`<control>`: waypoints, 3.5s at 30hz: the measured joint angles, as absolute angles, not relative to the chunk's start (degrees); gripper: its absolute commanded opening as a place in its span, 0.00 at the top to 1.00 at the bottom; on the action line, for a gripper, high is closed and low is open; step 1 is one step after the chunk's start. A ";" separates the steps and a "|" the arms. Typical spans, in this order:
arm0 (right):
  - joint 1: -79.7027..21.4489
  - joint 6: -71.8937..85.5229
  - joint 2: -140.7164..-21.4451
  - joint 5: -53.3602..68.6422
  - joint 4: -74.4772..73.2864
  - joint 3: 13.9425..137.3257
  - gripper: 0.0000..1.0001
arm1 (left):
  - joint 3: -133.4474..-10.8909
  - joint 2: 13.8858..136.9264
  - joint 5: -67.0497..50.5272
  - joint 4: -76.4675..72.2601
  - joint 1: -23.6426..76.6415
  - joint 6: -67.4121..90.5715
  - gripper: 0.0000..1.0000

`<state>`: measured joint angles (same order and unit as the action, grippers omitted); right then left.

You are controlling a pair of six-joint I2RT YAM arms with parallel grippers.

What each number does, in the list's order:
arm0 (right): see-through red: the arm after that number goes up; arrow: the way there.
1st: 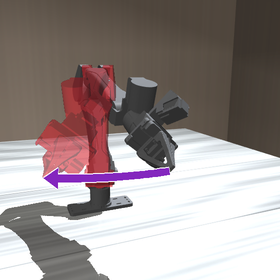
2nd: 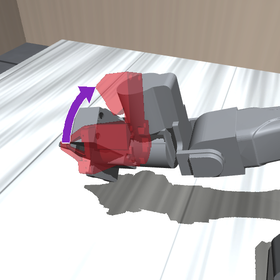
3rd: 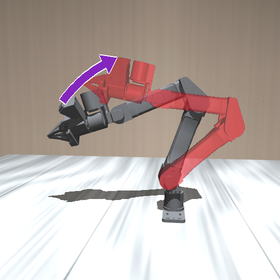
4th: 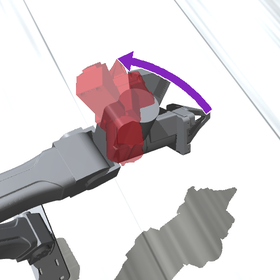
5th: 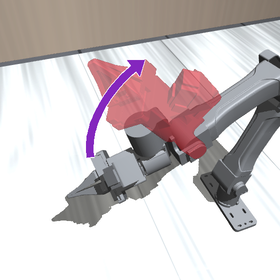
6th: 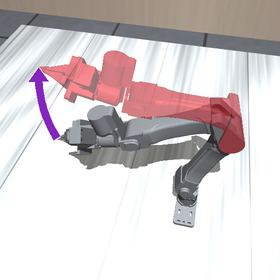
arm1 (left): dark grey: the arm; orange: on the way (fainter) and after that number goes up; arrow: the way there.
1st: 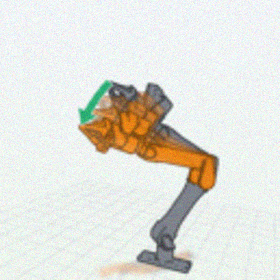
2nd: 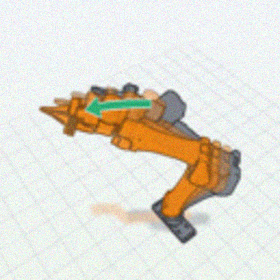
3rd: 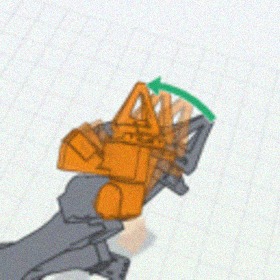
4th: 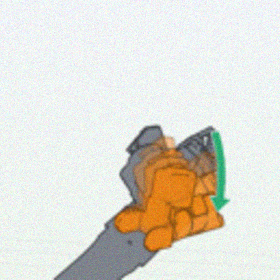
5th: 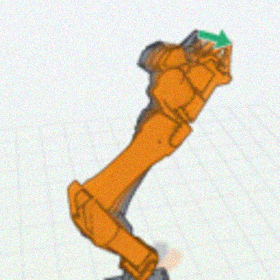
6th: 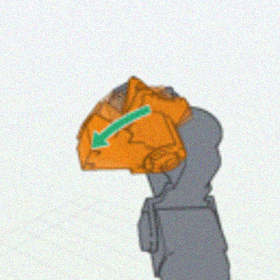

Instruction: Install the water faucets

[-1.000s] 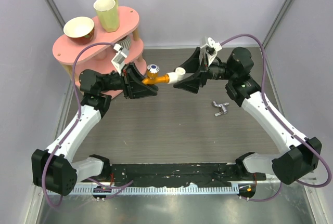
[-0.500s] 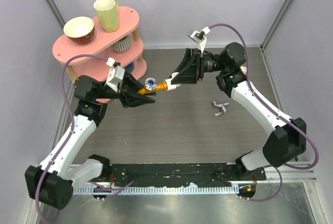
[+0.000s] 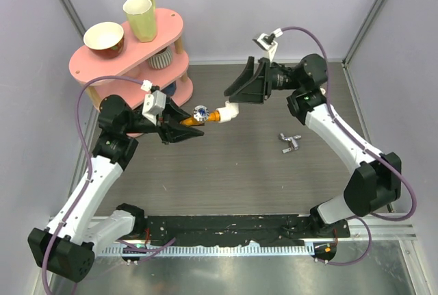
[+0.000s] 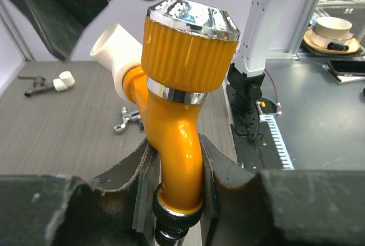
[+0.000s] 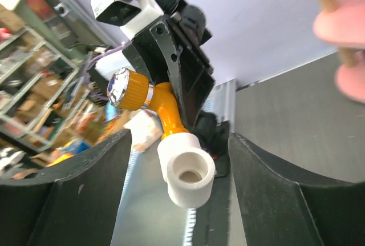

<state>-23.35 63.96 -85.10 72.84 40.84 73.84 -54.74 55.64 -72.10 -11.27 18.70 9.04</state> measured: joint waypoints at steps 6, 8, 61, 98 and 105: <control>-18.28 41.56 -77.76 63.86 24.75 73.82 0.20 | -49.69 56.01 -67.90 -22.61 18.70 25.85 1.00; -17.72 32.42 -74.67 59.46 18.31 73.78 0.21 | -49.23 56.36 -65.45 -24.34 18.74 30.85 1.00; -32.58 -25.58 -72.44 41.30 -11.40 77.47 0.99 | -54.87 67.99 -59.90 -44.31 20.58 71.44 1.00; -22.33 18.24 -75.90 55.27 -3.40 78.96 0.36 | -50.11 61.91 -54.35 -14.48 21.45 23.90 1.00; -22.41 1.74 -66.32 46.26 -4.23 73.17 0.35 | -49.69 63.42 -51.00 -22.72 21.45 39.72 1.00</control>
